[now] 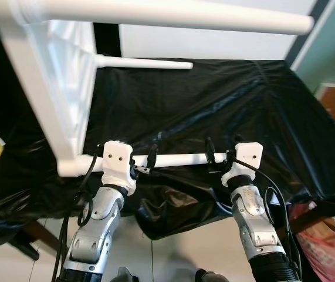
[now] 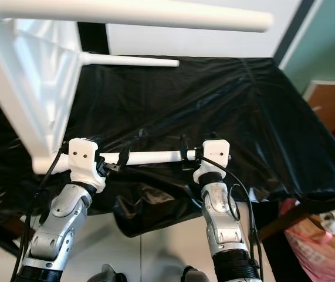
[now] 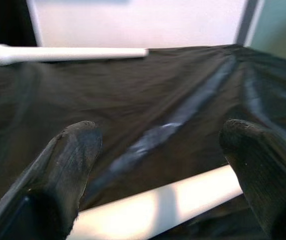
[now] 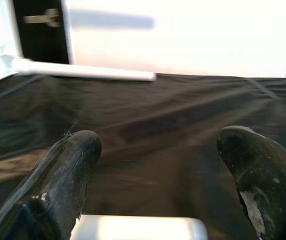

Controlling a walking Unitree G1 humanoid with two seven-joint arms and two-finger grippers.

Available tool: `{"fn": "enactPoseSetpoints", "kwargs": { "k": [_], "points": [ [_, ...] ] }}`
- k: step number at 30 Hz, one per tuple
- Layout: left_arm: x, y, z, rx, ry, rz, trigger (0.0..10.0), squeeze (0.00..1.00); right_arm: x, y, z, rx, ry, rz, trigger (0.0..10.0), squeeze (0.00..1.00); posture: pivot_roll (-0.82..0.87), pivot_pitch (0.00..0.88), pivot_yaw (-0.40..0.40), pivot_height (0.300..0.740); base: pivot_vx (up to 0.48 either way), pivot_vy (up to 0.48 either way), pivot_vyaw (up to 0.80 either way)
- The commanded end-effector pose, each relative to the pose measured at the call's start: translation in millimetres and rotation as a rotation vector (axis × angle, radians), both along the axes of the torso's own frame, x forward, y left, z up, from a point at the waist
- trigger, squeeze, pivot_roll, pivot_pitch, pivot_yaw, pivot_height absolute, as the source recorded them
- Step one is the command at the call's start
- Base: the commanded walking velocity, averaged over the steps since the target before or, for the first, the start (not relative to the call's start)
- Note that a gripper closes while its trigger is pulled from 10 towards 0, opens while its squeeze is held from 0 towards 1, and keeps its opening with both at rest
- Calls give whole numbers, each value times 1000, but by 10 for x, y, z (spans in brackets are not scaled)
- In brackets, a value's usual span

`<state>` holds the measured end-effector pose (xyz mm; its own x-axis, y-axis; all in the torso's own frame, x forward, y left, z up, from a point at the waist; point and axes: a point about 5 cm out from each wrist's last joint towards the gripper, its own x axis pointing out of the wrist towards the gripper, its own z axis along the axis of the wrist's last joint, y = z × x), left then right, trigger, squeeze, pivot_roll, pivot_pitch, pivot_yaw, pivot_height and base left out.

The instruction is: Building children table

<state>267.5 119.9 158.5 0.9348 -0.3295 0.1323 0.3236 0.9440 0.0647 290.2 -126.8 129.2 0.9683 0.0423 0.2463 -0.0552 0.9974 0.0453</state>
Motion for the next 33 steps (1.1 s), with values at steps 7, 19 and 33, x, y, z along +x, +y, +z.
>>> {"fn": "enactPoseSetpoints", "kwargs": {
  "k": [7,19,33],
  "points": [
    [-16,-18,3,-6,16,-29,10000,0,1,-12,2,8,-2,-9,10000,0,65,110,-66,740,0,0,0],
    [-25,-12,-1,-8,22,-21,10000,0,-3,12,-4,10,-1,-2,10000,0,67,101,-66,740,0,57,0],
    [-37,-14,-6,-6,25,-24,10000,0,1,23,-6,11,-4,1,10000,0,70,89,-66,740,0,439,0]
  ]
}}
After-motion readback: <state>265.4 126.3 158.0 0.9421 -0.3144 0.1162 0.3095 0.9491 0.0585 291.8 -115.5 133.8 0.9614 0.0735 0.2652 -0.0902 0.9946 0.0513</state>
